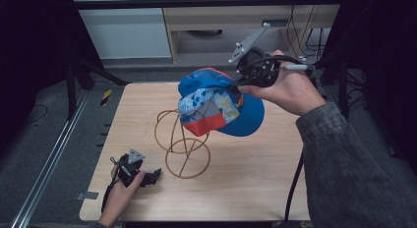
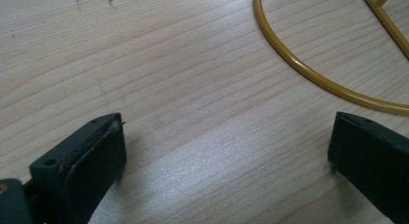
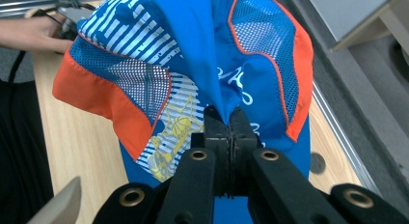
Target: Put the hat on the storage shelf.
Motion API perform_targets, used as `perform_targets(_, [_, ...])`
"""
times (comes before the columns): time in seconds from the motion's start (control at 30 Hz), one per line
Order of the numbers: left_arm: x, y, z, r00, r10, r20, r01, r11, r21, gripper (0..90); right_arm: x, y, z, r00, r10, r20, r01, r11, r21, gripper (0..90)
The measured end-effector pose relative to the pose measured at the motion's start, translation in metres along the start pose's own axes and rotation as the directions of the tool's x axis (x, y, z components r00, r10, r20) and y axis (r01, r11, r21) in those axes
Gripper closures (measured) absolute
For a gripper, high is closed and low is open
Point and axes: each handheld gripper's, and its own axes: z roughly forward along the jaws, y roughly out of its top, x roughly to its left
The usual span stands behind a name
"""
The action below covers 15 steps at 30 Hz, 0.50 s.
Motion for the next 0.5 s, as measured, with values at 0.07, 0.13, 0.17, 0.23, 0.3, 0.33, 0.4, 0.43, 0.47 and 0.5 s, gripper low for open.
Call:
perform_targets(0.07, [0.000,0.000,0.000,1.0000,-0.001,0.000,0.001,1.0000,0.000,0.0,0.003,0.004,0.004,1.0000,-0.006,-0.005,0.006,1.000,-0.012,89.8])
perform_targets(0.13, [0.000,0.000,0.000,1.0000,0.000,0.000,0.000,1.0000,0.000,0.0,0.006,0.008,0.008,0.9998,-0.013,-0.015,0.012,1.000,-0.027,89.9])
perform_targets(0.17, [0.000,0.000,0.000,1.0000,0.001,0.000,-0.001,1.0000,0.000,0.0,0.007,0.009,0.010,0.9997,-0.017,-0.019,0.016,0.999,-0.036,89.8])
perform_targets(0.23, [0.000,0.000,0.000,1.0000,0.001,0.000,-0.001,1.0000,0.000,0.0,0.010,0.013,0.015,0.9994,-0.027,-0.023,0.026,0.998,-0.053,89.8])
perform_targets(0.3, [0.000,0.000,0.000,1.0000,0.001,-0.001,-0.001,1.0000,0.000,0.0,0.013,0.015,0.018,0.9991,-0.033,-0.024,0.032,0.997,-0.068,89.9])
perform_targets(0.33, [0.000,0.000,0.000,1.0000,0.001,0.000,-0.001,1.0000,0.000,0.0,0.014,0.016,0.020,0.9990,-0.036,-0.025,0.034,0.997,-0.076,89.9])
perform_targets(0.4, [0.000,0.000,0.000,1.0000,0.001,-0.001,-0.001,1.0000,0.000,0.0,0.016,0.019,0.023,0.9987,-0.044,-0.025,0.042,0.996,-0.084,89.8])
perform_targets(0.43, [0.000,0.000,0.000,1.0000,0.001,-0.001,-0.001,1.0000,0.000,0.0,0.017,0.020,0.024,0.9987,-0.046,-0.021,0.044,0.995,-0.087,89.9])
perform_targets(0.47, [0.000,0.000,0.000,1.0000,0.001,0.000,-0.001,1.0000,0.000,0.0,0.018,0.022,0.024,0.9985,-0.051,-0.020,0.049,0.995,-0.089,89.9])
perform_targets(0.5, [0.000,0.000,0.000,1.0000,0.000,0.000,0.000,1.0000,0.000,0.0,0.019,0.023,0.025,0.9982,-0.056,-0.023,0.054,0.994,-0.094,89.9])
